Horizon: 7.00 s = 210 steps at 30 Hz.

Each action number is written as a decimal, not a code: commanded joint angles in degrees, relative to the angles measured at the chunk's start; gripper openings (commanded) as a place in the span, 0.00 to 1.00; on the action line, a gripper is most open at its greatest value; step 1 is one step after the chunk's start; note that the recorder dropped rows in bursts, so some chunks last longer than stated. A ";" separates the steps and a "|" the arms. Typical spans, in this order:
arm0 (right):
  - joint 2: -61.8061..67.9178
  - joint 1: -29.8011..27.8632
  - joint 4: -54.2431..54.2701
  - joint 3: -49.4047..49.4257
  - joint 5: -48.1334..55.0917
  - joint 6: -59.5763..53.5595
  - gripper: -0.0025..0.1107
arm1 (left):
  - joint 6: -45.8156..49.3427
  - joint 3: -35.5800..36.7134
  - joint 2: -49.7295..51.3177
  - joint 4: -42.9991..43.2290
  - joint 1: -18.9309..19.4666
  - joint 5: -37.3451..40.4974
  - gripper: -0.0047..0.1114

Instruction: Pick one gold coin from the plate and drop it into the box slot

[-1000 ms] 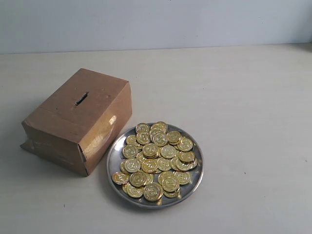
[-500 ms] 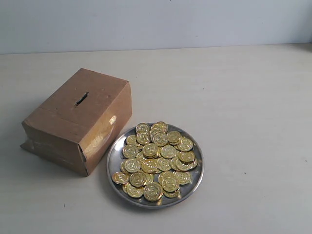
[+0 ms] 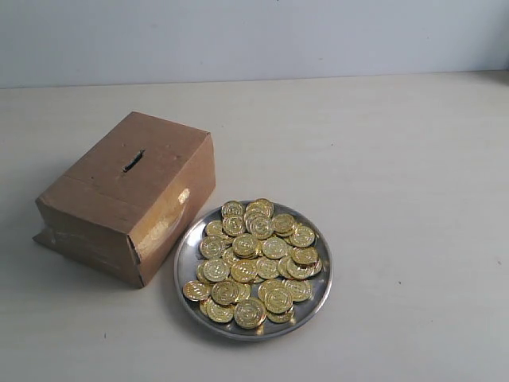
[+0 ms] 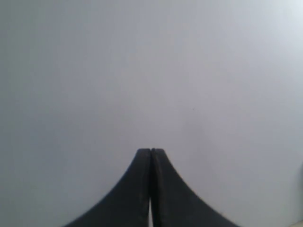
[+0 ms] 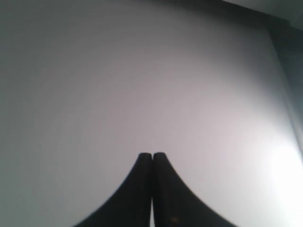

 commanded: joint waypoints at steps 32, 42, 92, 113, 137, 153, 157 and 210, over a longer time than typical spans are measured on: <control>-4.22 -6.82 -0.08 22.40 4.39 -0.09 0.02 | -0.17 28.92 -7.24 -0.21 0.10 -0.21 0.04; -6.77 -6.82 -2.87 25.66 4.80 -0.09 0.02 | -0.17 31.64 -7.24 15.87 0.10 -8.97 0.04; -10.03 -2.05 -16.97 56.45 23.30 0.00 0.02 | -0.17 51.55 -7.24 25.73 -1.00 -10.88 0.04; -10.03 -2.05 -16.58 56.45 23.30 0.00 0.02 | -0.17 51.55 -7.24 27.17 -1.00 -10.88 0.04; -10.03 -2.05 -15.16 56.45 23.73 23.88 0.02 | -22.40 51.55 -7.24 27.06 -1.00 -11.55 0.04; -10.03 -2.05 -13.56 56.45 26.87 25.90 0.02 | -36.37 51.55 -7.24 26.30 -1.00 -11.44 0.04; -10.03 -2.05 -13.28 56.45 27.25 25.90 0.02 | -36.37 51.55 -7.24 26.30 -1.00 -11.44 0.04; -10.03 7.16 -12.96 56.45 27.97 25.23 0.02 | -32.95 51.55 -7.24 26.51 -0.80 -11.34 0.04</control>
